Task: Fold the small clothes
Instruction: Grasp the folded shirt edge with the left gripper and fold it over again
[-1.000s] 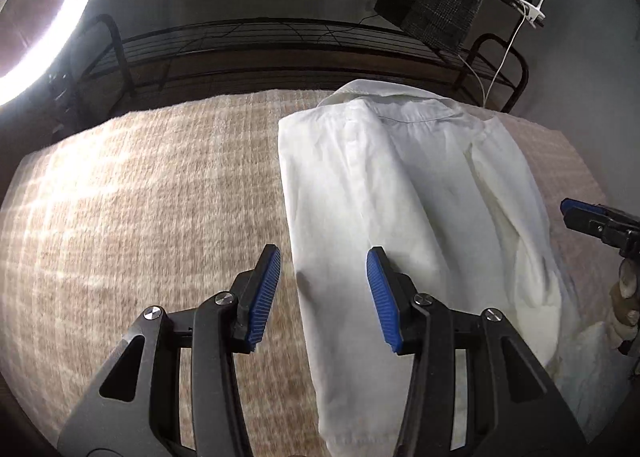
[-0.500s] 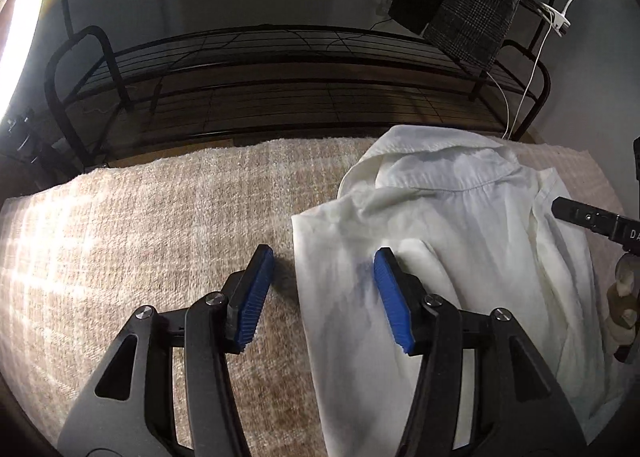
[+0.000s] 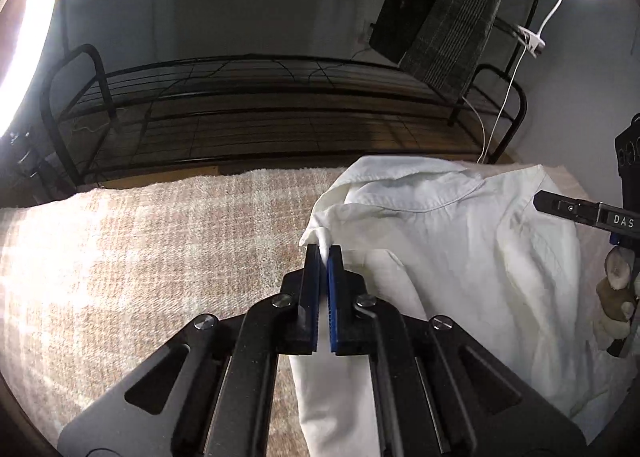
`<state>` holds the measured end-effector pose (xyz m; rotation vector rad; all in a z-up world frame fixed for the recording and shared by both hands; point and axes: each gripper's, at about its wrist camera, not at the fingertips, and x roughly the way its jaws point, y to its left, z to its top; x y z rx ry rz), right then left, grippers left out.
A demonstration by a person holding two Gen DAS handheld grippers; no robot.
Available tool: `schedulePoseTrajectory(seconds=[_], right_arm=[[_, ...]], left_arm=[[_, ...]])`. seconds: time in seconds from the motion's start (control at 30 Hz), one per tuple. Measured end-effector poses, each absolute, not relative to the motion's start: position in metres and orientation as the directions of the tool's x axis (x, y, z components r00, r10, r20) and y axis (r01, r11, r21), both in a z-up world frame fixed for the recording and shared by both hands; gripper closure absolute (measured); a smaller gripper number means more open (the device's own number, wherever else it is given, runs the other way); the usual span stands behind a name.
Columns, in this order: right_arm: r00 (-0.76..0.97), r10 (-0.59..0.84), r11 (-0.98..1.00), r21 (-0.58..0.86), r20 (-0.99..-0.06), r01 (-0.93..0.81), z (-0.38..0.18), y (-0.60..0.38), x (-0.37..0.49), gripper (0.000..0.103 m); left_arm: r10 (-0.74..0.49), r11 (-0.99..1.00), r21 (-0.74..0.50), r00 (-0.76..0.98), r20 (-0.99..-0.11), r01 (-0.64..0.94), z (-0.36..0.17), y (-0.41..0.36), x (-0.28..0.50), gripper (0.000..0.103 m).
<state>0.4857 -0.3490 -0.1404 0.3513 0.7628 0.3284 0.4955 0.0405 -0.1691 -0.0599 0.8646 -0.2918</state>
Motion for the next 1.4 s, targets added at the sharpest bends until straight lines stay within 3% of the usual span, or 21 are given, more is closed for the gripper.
schedulePoseTrajectory(seconds=[0.33, 0.77, 1.07, 1.4], right_arm=[[0.703, 0.419, 0.897, 0.379, -0.574, -0.226, -0.087, -0.338, 0.443, 0.103], [0.716, 0.42, 0.905, 0.317, -0.558, -0.283, -0.038, -0.324, 0.342, 0.103], [0.716, 0.408, 0.912, 0.282, -0.567, -0.297, -0.038, -0.315, 0.269, 0.103], [0.711, 0.386, 0.922, 0.266, -0.587, -0.28, -0.064, -0.303, 0.193, 0.103]], left_arm=[[-0.342, 0.939, -0.222, 0.655, -0.673, 0.262, -0.113, 0.05, 0.445, 0.102], [-0.363, 0.927, -0.17, 0.691, -0.625, 0.333, -0.045, 0.05, 0.345, 0.102], [-0.386, 0.914, -0.157, 0.688, -0.614, 0.373, -0.041, 0.062, 0.267, 0.102], [-0.37, 0.912, -0.134, 0.639, -0.674, 0.387, -0.075, 0.058, 0.19, 0.102]])
